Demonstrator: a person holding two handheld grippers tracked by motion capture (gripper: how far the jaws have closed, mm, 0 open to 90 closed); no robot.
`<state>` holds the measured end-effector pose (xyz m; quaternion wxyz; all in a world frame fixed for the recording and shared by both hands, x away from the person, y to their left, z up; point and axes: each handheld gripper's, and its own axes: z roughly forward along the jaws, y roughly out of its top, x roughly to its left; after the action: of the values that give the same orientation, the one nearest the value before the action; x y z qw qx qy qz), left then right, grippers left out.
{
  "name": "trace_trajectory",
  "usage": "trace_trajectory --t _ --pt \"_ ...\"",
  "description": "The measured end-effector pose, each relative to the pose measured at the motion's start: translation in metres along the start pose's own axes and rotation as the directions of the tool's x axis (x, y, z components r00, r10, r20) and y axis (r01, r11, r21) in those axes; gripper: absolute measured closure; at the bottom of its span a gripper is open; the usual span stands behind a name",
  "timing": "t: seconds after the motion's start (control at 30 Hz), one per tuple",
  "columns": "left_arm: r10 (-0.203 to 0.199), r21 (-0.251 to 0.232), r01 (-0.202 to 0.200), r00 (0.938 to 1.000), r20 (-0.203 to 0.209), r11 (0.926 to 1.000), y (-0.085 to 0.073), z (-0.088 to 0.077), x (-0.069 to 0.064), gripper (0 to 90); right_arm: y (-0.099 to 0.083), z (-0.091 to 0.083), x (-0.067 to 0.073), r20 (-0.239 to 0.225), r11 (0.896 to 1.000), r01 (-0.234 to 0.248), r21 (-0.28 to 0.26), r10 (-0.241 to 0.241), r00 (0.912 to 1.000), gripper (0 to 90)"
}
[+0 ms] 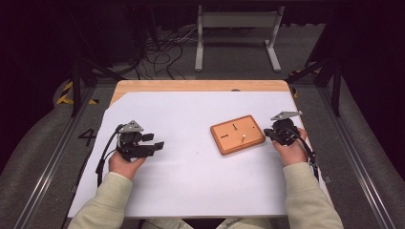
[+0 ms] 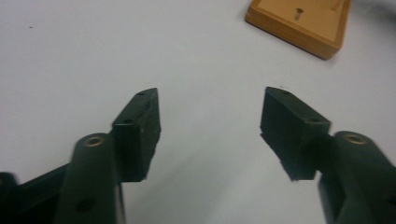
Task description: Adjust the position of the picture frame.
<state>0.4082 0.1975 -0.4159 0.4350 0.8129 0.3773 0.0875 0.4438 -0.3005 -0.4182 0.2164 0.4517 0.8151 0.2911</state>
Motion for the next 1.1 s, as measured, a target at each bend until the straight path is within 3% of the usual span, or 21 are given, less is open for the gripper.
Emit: trace_trajectory --t 0.1,0.17,0.47,0.6,0.77,1.1 --pt "-0.013 -0.018 0.013 0.9998 0.015 0.9997 -0.001 -0.001 0.000 31.1 -0.002 0.005 0.000 0.012 1.000 -0.006 0.016 0.006 0.9999 90.0" --pt "-0.002 -0.012 0.002 1.0000 -0.003 0.9999 -0.001 -0.001 0.000 28.3 -0.002 0.007 0.000 0.019 1.000 -0.004 0.018 0.004 0.9998 90.0" --pt "0.017 0.011 -0.017 0.9998 -0.014 0.9998 -0.003 0.002 -0.003 29.1 -0.005 0.017 -0.005 0.013 0.999 -0.027 0.042 0.027 0.9996 90.0" --pt "0.013 0.013 -0.013 0.9998 -0.015 0.9998 -0.003 0.002 -0.003 29.2 -0.005 0.017 -0.004 0.018 0.999 -0.004 0.054 0.003 0.9998 90.0" --pt "0.011 0.012 -0.011 0.9998 -0.016 0.9999 -0.003 0.004 -0.002 29.3 -0.005 0.014 0.004 -0.050 0.998 0.013 0.062 -0.010 0.9987 90.0" --pt "-0.010 0.015 0.010 0.9999 -0.014 0.9998 -0.003 0.005 0.002 29.9 0.000 0.009 0.028 -0.124 0.995 0.076 0.059 -0.068 0.9900 90.0"
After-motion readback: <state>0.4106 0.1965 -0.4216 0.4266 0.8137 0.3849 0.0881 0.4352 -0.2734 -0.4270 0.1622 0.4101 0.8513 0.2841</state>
